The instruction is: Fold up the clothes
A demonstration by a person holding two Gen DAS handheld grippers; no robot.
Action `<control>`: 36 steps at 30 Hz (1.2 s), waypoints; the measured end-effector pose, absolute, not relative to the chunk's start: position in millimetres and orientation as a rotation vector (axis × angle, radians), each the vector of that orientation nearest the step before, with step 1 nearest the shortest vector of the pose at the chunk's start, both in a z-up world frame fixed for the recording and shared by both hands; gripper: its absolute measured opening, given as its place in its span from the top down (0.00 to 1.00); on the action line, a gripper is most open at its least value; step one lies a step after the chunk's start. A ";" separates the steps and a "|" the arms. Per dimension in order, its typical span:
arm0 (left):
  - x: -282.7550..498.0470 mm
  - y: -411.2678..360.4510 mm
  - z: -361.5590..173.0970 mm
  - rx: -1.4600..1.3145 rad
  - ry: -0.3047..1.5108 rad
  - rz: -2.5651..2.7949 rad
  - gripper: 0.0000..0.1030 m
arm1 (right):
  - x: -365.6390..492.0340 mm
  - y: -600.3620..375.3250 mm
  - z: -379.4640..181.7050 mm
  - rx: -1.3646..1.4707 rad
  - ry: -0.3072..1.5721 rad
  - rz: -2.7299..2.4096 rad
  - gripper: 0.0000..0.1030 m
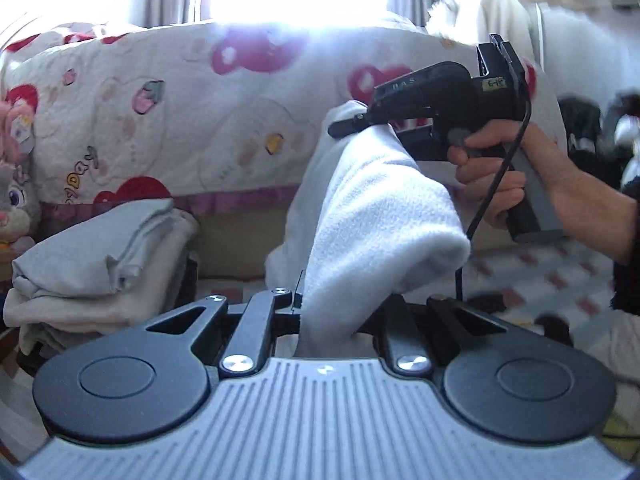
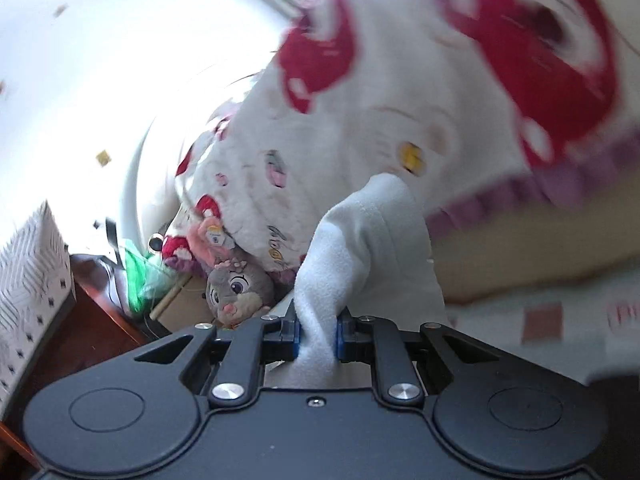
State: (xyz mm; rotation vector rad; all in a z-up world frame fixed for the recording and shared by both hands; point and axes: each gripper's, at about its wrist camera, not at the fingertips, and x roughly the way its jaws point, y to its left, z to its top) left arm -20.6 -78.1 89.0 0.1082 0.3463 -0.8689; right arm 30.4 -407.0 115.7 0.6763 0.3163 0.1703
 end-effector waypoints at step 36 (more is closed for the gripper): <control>240.2 79.8 36.7 -0.671 0.601 -0.395 0.83 | 245.2 -327.2 67.3 0.620 0.710 0.406 0.36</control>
